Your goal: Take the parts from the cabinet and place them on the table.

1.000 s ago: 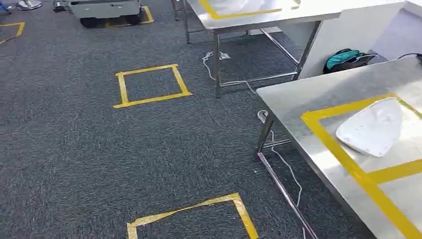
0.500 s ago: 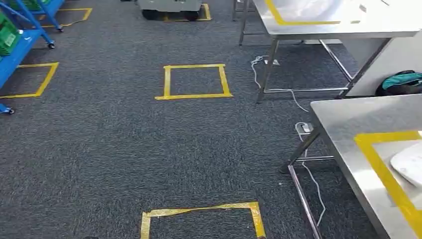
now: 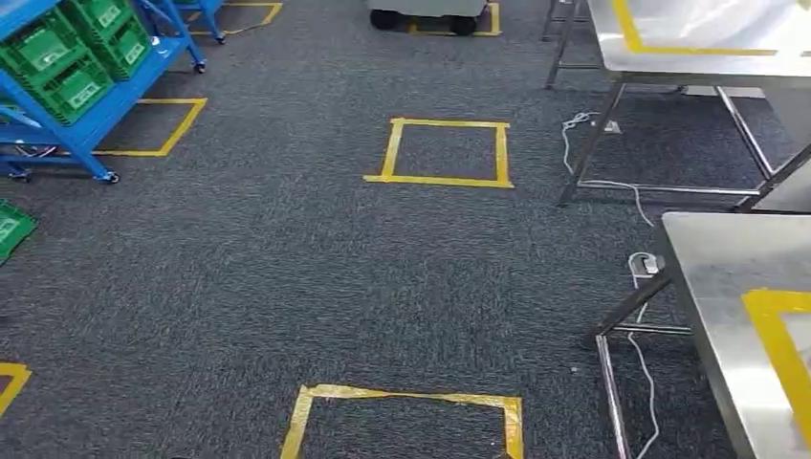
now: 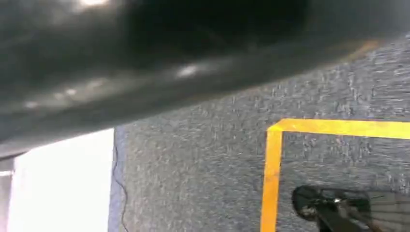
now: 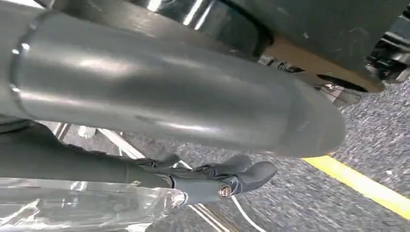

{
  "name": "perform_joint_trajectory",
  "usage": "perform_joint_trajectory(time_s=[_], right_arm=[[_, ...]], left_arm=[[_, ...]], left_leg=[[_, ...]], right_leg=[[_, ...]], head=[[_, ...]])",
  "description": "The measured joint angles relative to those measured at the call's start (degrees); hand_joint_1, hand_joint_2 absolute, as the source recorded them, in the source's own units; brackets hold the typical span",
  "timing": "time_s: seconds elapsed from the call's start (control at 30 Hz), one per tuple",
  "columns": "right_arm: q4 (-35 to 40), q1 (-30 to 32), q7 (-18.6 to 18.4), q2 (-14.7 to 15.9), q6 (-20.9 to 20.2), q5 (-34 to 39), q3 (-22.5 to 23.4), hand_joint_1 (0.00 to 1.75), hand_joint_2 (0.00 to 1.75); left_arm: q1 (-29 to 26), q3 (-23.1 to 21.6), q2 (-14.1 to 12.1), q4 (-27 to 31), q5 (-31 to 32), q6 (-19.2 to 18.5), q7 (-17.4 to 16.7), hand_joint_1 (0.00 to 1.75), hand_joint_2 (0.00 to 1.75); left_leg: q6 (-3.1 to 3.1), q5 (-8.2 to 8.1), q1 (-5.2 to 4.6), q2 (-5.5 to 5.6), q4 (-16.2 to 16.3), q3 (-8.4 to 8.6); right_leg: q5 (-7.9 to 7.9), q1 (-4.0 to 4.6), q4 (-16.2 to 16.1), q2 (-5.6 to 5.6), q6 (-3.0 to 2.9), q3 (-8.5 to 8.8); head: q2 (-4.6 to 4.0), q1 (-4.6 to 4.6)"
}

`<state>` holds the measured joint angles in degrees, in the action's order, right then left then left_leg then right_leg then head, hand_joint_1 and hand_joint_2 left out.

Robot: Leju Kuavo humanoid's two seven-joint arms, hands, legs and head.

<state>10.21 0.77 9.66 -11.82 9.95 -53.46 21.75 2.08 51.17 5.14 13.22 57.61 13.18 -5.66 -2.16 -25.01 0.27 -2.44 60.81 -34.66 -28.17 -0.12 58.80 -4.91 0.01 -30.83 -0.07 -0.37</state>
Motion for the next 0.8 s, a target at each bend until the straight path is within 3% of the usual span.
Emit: perform_joint_trajectory(time_s=[0.03, 0.17, 0.2, 0.23, 0.27, 0.33, 0.37, 0.4, 0.43, 0.47, 0.5, 0.53, 0.57, 0.67, 0.7, 0.73, 0.77, 0.8], right_arm=[[0.00, -0.02, -0.50, -0.02, 0.44, 0.00, 0.00, 0.00, 0.00], [0.00, -0.77, -1.73, -0.94, 1.27, -0.07, 0.02, 0.00, 0.00], [0.00, -0.94, -1.88, -1.09, 1.27, -0.07, 0.00, 0.00, 0.00], [0.00, -1.01, -1.90, -1.16, 1.29, -0.09, 0.00, 0.00, 0.00], [0.00, -0.93, -1.97, -1.31, 1.27, -0.09, 0.00, 0.00, 0.00], [-0.02, -0.81, -2.10, -1.31, 1.22, -0.07, 0.00, 0.00, 0.00], [-0.04, -0.65, -2.12, -1.31, 1.22, -0.07, 0.00, 0.00, 0.00], [-0.04, -0.55, -2.14, -1.31, 1.22, -0.07, 0.00, 0.00, 0.00], [-0.04, -0.58, -2.16, -1.31, 1.27, -0.07, 0.00, 0.00, 0.00], [-0.04, -0.67, -2.14, -1.31, 1.27, -0.07, 0.00, 0.00, 0.00], [-0.04, -0.75, -2.14, -1.31, 1.27, -0.09, 0.00, 0.00, 0.00], [-0.04, -0.78, -2.14, -1.38, 1.25, -0.09, 0.00, 0.00, 0.00], [-0.07, -0.72, -2.14, -1.55, 1.22, -0.07, -0.02, 0.00, 0.00], [-0.07, -0.79, -2.14, -1.57, 1.27, -0.09, 0.00, 0.00, 0.00], [-0.07, -0.80, -2.10, -1.71, 1.27, -0.13, 0.00, 0.00, 0.00], [-0.04, -0.84, -2.08, -1.70, 1.27, -0.17, 0.02, 0.00, 0.00], [-0.07, -0.81, -2.01, -1.73, 1.29, -0.17, 0.00, 0.00, 0.00], [-0.07, -0.64, -2.01, -1.73, 1.27, -0.17, 0.00, 0.00, 0.00]], left_arm=[[0.20, 0.00, 0.02, 0.00, 0.02, -0.09, -0.15, 0.00, 0.00], [0.24, 0.00, -0.15, -0.02, 0.02, -0.37, -0.50, 0.00, 0.00], [0.19, 0.00, -0.13, -0.02, 0.02, -0.37, -0.50, 0.00, 0.00], [0.20, 0.00, -0.13, -0.02, 0.02, -0.39, -0.52, 0.00, 0.00], [0.40, 0.00, -0.20, -0.02, 0.04, -0.39, -0.59, 0.00, 0.00], [0.67, 0.00, -0.31, -0.02, 0.07, -0.39, -0.59, 0.00, 0.00], [0.60, 0.00, -0.31, -0.02, 0.09, -0.44, -0.59, 0.00, 0.00], [0.47, 0.00, -0.31, -0.02, 0.09, -0.52, -0.59, 0.00, 0.00], [0.35, 0.00, -0.29, -0.02, 0.09, -0.55, -0.59, 0.00, 0.00], [0.30, 0.00, -0.28, -0.02, 0.11, -0.55, -0.59, 0.00, 0.00], [0.31, 0.00, -0.28, -0.02, 0.13, -0.55, -0.59, 0.00, 0.00], [0.36, 0.00, -0.33, -0.02, 0.13, -0.55, -0.59, 0.00, 0.00], [0.55, 0.00, -0.37, -0.02, 0.15, -0.52, -0.59, 0.00, 0.00], [-0.04, 0.00, -0.44, -0.02, 0.17, -0.37, -0.59, 0.00, 0.00], [-0.14, 0.00, -0.53, -0.04, 0.17, -0.33, -0.59, 0.00, 0.00], [-0.22, 0.00, -0.28, -0.18, 0.24, -0.35, -0.59, 0.00, 0.00], [-0.07, 0.00, -0.31, -0.20, 0.42, -0.35, -0.59, 0.00, 0.00], [0.21, 0.00, -0.35, -0.20, 0.50, -0.35, -0.59, 0.00, 0.00]], left_leg=[[0.06, 0.25, -0.39, -3.38, -2.90, 1.80], [1.27, 0.25, -0.60, -0.34, -3.94, 1.43], [1.67, 0.54, -0.15, 0.52, -4.26, 1.74], [1.86, 0.58, 0.00, 1.00, -4.29, 1.73], [2.24, 0.68, 0.04, 1.71, -4.29, 1.61], [2.41, 0.75, 0.02, 3.43, -4.25, 1.45], [2.42, 0.76, 0.01, 4.38, -4.23, 1.47], [2.40, 0.78, 0.01, 5.35, -4.21, 1.49], [2.34, 0.82, 0.05, 6.25, -4.17, 1.51], [2.22, 0.88, 0.17, 7.15, -4.16, 1.59], [2.02, 0.92, 0.29, 7.94, -4.13, 1.62], [1.67, 1.00, 0.32, 8.61, -4.10, 1.52], [1.33, 0.97, 0.09, 9.38, -3.69, 1.17], [0.01, 1.85, 0.61, 11.05, -4.62, 0.77], [-0.25, 1.88, 0.65, 11.36, -4.50, 0.56], [-0.35, 0.71, 0.22, 7.98, -3.39, 0.12], [-0.48, -1.50, 0.12, 5.47, -0.34, -1.30], [-0.64, -4.12, 0.12, 4.08, 4.43, -3.52]], right_leg=[[-0.31, 0.53, 0.15, -0.56, 0.40, 0.02], [-0.69, 0.65, -0.12, -3.26, 1.43, 0.83], [-1.23, 0.34, 0.24, -2.36, 1.94, 0.52], [-2.49, 0.26, 1.97, 1.14, 2.22, 0.00], [-4.71, 0.13, 5.86, 3.16, 2.33, -1.73], [-8.55, 0.06, 14.97, 4.50, 2.50, -6.11], [-8.96, 0.08, 17.68, 4.69, 2.51, -7.66], [-7.76, 0.08, 17.28, 4.76, 2.44, -7.84], [-5.40, 0.03, 14.30, 4.87, 2.35, -6.72], [-2.51, -0.02, 9.29, 5.27, 2.24, -4.51], [-0.04, -0.22, 4.17, 6.81, 2.23, -2.14], [0.07, -0.67, 1.05, 10.09, 2.37, -0.77], [-0.18, -0.78, 0.13, 10.39, 2.32, -0.53], [0.13, -0.20, 0.43, 8.64, 1.33, -0.12], [0.59, -0.67, -0.10, 7.62, 0.67, -0.09], [0.74, -0.54, -0.25, 7.08, 0.33, -0.07], [0.80, -0.42, -0.29, 6.39, 0.06, -0.11], [0.75, -0.25, -0.29, 5.37, -0.08, -0.17]], head=[[0.02, -0.11], [0.00, 0.17], [0.02, 0.18], [0.00, 0.59], [0.02, 0.81], [0.02, 1.07], [0.02, 1.03], [0.02, 1.03], [0.02, 1.07], [0.02, 1.00], [0.02, 1.07], [0.00, 1.05], [0.02, 0.96], [0.00, 0.96], [0.00, 0.98], [0.00, 0.76], [0.00, 0.24], [0.00, 0.22]])
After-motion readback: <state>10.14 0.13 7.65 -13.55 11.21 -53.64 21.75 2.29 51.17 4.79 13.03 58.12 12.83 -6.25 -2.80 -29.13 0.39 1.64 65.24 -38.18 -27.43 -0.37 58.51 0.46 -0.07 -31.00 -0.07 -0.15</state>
